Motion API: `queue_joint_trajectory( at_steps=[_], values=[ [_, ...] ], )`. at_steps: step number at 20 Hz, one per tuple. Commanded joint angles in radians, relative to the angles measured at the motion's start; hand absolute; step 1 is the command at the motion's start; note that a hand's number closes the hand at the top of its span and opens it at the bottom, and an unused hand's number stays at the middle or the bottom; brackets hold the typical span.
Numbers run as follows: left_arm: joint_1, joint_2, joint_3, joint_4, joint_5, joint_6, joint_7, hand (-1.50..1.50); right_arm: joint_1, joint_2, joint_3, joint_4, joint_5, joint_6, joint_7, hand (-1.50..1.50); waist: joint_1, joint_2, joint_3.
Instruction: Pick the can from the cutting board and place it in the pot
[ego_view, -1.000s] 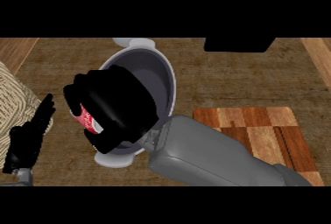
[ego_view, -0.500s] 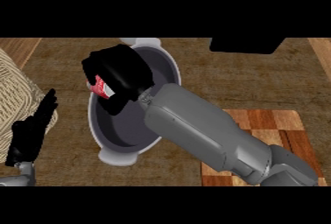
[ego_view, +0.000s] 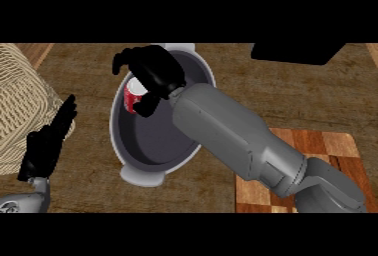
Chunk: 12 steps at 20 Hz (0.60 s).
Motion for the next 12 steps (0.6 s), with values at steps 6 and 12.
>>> queue_joint_trajectory(
  at_steps=[6, 12],
  values=[
    [-0.014, -0.017, -0.009, 0.044, -0.005, -0.008, -0.039, 0.0, 0.003, 0.0, 0.003, 0.084, -0.195, 0.006, -0.147, -1.5, 0.019, 0.006, 0.0],
    [-0.016, -0.007, 0.002, 0.034, -0.005, -0.009, -0.023, 0.0, 0.019, 0.0, -0.138, -0.024, -0.391, -0.075, -0.277, -1.5, 0.015, 0.002, 0.002]
  ],
)
